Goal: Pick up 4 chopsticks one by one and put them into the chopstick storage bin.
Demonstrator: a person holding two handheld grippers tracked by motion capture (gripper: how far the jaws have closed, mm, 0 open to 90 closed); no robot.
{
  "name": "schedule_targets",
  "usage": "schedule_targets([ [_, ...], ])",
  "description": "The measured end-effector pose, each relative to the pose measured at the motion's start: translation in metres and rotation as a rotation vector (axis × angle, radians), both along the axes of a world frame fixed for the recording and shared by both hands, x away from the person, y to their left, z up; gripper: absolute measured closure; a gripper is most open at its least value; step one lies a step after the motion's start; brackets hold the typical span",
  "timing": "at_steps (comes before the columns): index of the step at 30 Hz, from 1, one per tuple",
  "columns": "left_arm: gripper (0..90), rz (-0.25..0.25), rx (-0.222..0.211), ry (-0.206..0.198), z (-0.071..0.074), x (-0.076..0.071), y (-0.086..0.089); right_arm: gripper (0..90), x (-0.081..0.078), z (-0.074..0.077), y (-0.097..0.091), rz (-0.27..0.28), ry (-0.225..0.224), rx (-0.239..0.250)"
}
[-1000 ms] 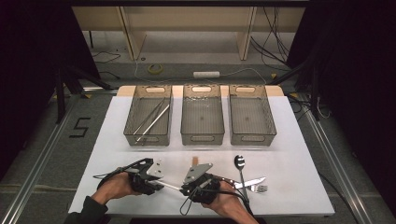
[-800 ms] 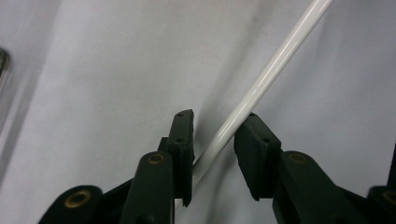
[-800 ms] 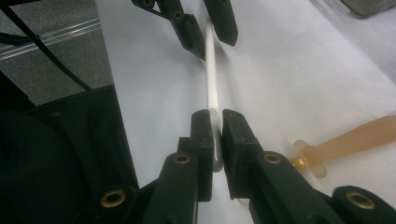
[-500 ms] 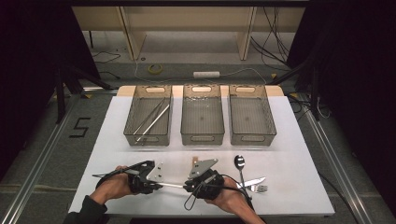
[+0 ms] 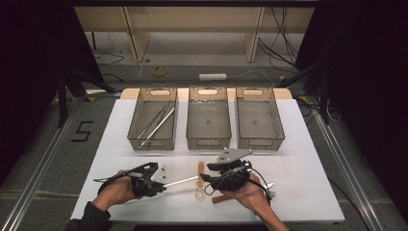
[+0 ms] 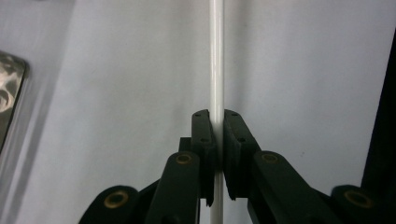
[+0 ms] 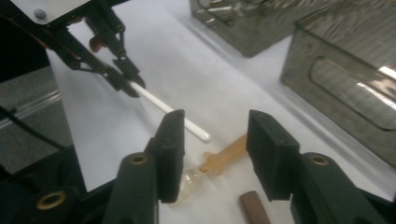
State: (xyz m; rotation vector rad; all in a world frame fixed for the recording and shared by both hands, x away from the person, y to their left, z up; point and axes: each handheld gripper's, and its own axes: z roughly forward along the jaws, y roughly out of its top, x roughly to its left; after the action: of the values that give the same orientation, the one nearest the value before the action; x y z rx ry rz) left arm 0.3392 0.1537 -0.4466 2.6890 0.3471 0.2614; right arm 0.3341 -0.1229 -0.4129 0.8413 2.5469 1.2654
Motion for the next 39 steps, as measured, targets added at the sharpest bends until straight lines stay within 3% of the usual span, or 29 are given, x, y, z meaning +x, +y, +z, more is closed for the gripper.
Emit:
schedule_targets([
  [4, 83.8, 0.074, -0.038, 0.023, 0.007, 0.004, 0.002, 49.1, 0.0, 0.002, -0.009, -0.045, -0.01, 0.006],
  [11, 83.8, 0.211, -0.089, 0.023, 0.011, 0.012, 0.013, 43.1, -0.001, -0.001, -0.024, -0.1, -0.016, 0.004],
  [16, 83.7, 0.317, -0.156, 0.028, 0.016, 0.017, 0.021, 41.7, -0.003, -0.003, -0.035, -0.14, -0.019, 0.004],
  [22, 83.7, 0.392, -0.202, 0.003, 0.022, 0.02, 0.027, 41.3, -0.004, -0.009, -0.047, -0.166, -0.02, -0.028],
  [35, 83.7, 0.547, -0.286, -0.02, 0.039, 0.038, 0.049, 36.8, -0.011, -0.012, -0.065, -0.216, -0.016, -0.034],
  [39, 83.7, 0.568, -0.314, -0.022, 0.047, 0.047, 0.054, 35.0, -0.014, -0.014, -0.069, -0.225, -0.013, -0.036],
])
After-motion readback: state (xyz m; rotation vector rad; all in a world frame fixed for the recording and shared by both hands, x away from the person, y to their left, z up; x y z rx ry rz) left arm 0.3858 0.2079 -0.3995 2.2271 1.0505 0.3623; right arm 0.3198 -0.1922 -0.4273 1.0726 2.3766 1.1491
